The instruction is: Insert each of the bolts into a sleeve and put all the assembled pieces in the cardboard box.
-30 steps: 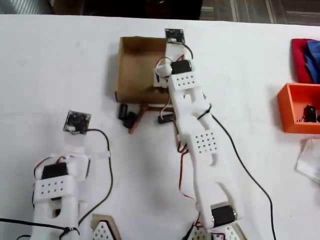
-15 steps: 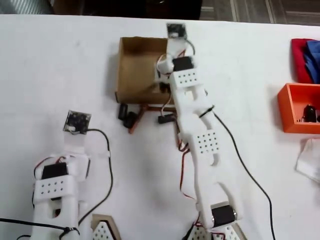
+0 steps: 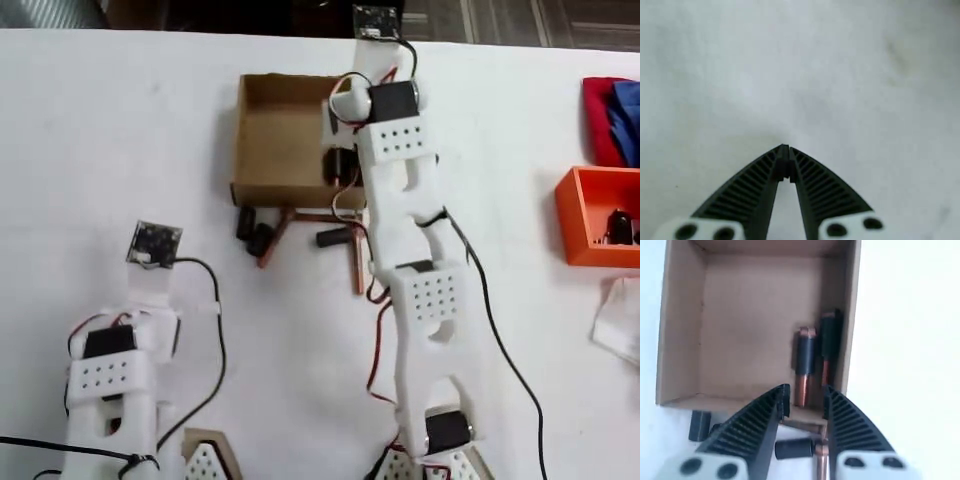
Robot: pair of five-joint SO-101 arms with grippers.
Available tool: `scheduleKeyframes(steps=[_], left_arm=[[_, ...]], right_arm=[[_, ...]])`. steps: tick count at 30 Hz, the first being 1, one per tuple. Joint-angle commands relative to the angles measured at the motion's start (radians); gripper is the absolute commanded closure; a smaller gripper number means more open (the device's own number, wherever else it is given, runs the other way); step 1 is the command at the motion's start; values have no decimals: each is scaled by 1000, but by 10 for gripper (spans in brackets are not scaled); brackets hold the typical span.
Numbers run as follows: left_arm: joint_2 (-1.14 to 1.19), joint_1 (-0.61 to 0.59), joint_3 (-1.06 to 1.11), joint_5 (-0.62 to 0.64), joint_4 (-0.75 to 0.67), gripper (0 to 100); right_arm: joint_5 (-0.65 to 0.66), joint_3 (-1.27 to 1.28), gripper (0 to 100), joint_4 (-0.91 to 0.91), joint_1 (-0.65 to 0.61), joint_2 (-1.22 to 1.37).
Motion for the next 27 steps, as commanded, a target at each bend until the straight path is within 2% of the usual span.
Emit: scheduleKeyframes(steps=[1,5,10,12,13,16,20,23,27], left_arm=[[-14,-9,-2,8,-18,973],[-14,-9,-2,8,-18,973],[-14,-9,-2,8,-18,973],[-14,-9,-2,8,-18,973],[-14,-9,-2,8,-18,973],[-14,-9,-2,8,-18,973],[-14,-9,-2,8,-18,973],[-14,-9,-2,8,-18,973],[-14,-9,-2,8,-18,973]], right_arm=[[21,44,899,35,4,-153],[97,299,899,35,-8,-360],[109,896,898,22,-16,-731],[124,1099,897,-54,-28,-840],[178,1188,897,-111,-39,-881],[474,1413,897,-302,-93,-955],[810,1582,897,-475,-134,-957],[921,1622,897,-590,-116,-935],[1051,1620,896,-599,-108,-897]])
